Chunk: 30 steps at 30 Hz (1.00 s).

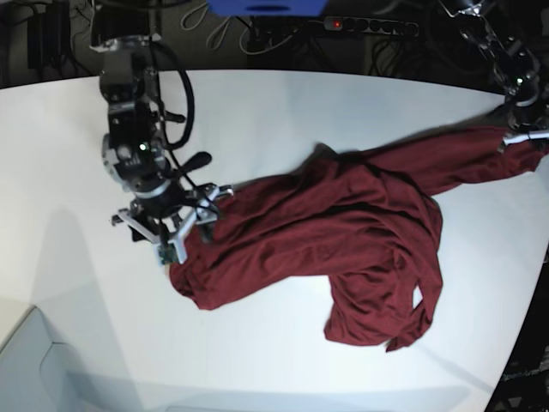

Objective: Layout the t-shirt on the table in an organized manner, then fold the t-shirt properly
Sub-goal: 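Lower the right gripper and grasp the shirt's opposite edge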

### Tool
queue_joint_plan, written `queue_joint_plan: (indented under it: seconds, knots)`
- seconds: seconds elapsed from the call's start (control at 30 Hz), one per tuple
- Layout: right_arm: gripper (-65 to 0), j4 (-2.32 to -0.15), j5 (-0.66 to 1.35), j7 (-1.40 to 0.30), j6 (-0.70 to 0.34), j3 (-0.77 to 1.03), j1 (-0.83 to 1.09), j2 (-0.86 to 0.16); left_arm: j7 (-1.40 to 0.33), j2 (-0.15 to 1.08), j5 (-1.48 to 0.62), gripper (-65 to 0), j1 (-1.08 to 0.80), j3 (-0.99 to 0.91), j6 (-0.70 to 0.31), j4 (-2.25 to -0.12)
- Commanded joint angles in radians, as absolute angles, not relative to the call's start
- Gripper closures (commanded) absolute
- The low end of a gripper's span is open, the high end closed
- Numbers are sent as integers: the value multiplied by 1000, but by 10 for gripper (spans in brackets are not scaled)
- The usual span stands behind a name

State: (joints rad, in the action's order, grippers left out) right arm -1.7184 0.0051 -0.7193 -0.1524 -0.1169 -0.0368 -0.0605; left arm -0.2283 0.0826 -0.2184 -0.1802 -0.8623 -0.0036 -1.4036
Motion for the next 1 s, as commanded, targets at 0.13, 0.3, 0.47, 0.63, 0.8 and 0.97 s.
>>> queue_joint_plan:
  seconds: [0.13, 0.3, 0.47, 0.63, 0.8, 0.97]
  knots:
    - [-381, -1560, 5, -691, -153, -113, -157, -65, -197, 97, -220, -5, -176, -866, -4, -1402]
    - [-381, -1443, 5, -621, -156, -113, -208, -67, -200, 96, -220, -5, -171, -866, -4, -1402]
    - [-382, -1388, 5, -588, -156, -113, -231, -64, -200, 96, -220, -5, -171, -866, -4, -1402]
    - [-381, -1322, 5, -587, -156, -113, -268, -62, -202, 96, -220, -5, -173, -866, -4, -1402]
    - [-349, -1322, 5, -587, -156, -114, -269, -36, -202, 94, -220, -5, -171, -860, -4, -1391]
    - [-223, -1319, 5, -587, -156, -142, -260, -21, -202, 94, -220, -5, -171, -862, -4, -1389]
